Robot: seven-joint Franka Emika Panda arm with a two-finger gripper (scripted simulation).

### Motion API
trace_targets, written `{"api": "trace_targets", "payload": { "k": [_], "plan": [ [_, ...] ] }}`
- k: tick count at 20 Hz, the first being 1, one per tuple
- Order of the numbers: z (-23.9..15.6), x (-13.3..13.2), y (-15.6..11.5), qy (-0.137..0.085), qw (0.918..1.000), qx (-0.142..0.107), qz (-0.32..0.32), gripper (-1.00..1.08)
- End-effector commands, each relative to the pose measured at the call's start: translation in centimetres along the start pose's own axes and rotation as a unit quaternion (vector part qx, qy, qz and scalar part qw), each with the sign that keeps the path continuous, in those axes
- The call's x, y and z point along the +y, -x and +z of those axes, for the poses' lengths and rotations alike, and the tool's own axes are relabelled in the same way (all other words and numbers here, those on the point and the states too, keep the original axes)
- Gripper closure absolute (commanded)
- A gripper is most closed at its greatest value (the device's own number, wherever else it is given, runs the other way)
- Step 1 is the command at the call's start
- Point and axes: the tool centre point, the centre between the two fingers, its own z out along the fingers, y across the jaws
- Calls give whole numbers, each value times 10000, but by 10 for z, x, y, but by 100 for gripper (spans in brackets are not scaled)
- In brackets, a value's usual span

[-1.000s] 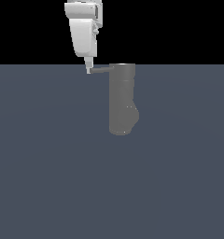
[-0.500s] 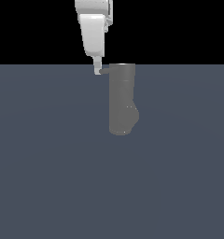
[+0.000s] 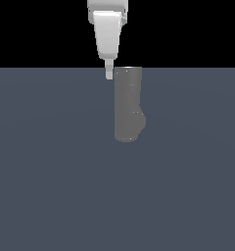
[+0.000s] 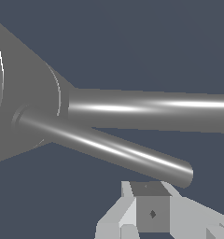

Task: Turn on the faucet by rotating a designated handle.

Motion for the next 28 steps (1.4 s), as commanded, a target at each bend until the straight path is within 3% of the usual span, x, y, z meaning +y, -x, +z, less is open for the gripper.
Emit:
{"api": "trace_targets", "payload": {
  "k": [1, 16, 17, 18, 28],
  "plan": [
    [0, 0, -21, 4, 10000, 9, 75, 108],
    [-1, 3, -114, 22, 9999, 9, 167, 108],
    [-1, 3, -114, 22, 9999, 9, 167, 108],
    [0, -2, -77, 30, 9999, -25, -117, 108],
    [0, -21, -105, 27, 10000, -16, -43, 108]
  ]
}}
